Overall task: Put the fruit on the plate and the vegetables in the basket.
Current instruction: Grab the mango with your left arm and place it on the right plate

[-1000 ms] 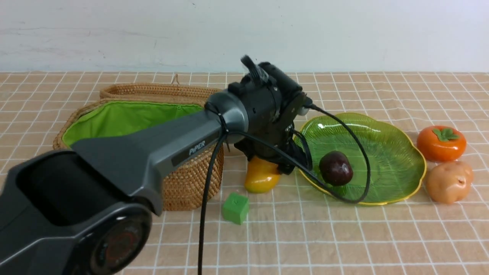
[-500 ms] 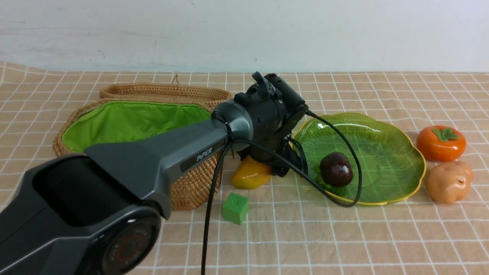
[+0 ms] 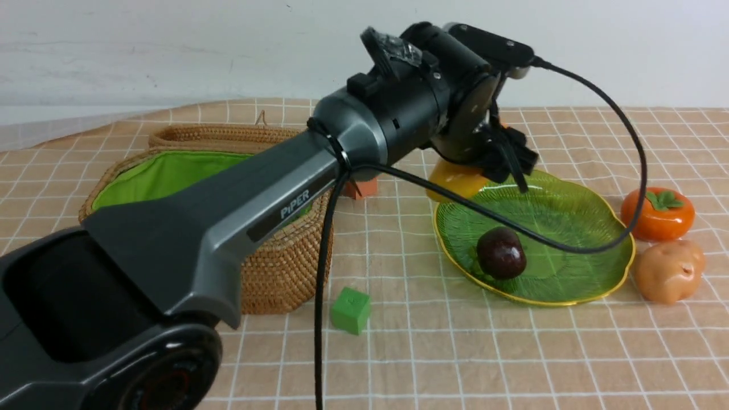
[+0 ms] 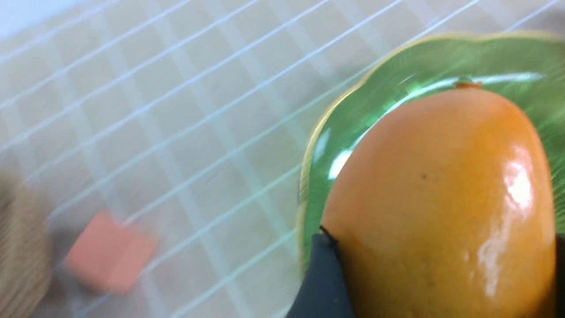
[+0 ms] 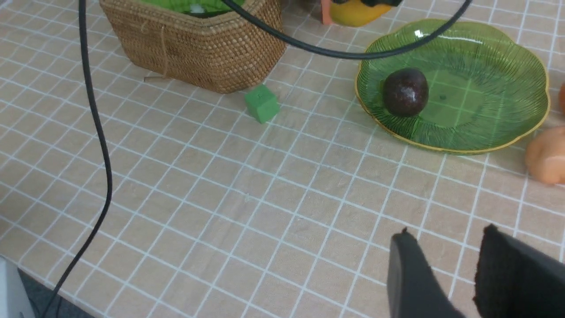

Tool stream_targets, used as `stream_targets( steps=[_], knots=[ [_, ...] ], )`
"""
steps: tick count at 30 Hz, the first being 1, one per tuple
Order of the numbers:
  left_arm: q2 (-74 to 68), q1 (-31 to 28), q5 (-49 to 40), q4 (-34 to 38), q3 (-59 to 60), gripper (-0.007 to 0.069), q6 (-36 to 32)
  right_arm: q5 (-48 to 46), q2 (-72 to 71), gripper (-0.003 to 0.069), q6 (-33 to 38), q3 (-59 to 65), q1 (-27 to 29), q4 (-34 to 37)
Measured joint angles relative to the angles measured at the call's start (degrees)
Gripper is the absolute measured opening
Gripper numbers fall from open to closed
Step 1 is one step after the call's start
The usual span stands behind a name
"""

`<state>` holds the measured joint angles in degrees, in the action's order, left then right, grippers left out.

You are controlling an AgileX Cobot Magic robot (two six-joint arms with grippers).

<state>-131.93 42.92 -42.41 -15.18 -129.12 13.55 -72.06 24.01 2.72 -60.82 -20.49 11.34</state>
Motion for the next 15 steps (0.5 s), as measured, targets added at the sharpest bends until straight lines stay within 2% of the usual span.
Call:
stream_targets(
  steps=[6, 15],
  knots=[
    [-6.2, -0.1, 5.0, 1.1, 0.1, 0.0555, -3.2, -0.5, 0.0, 0.0234, -0.1, 0.0, 0.0, 1.5],
    [-7.7, -0.2, 7.8, 1.1, 0.1, 0.0555, -3.4, -0.5, 0.0, 0.0234, -0.5, 0.0, 0.0, 1.6]
  ],
)
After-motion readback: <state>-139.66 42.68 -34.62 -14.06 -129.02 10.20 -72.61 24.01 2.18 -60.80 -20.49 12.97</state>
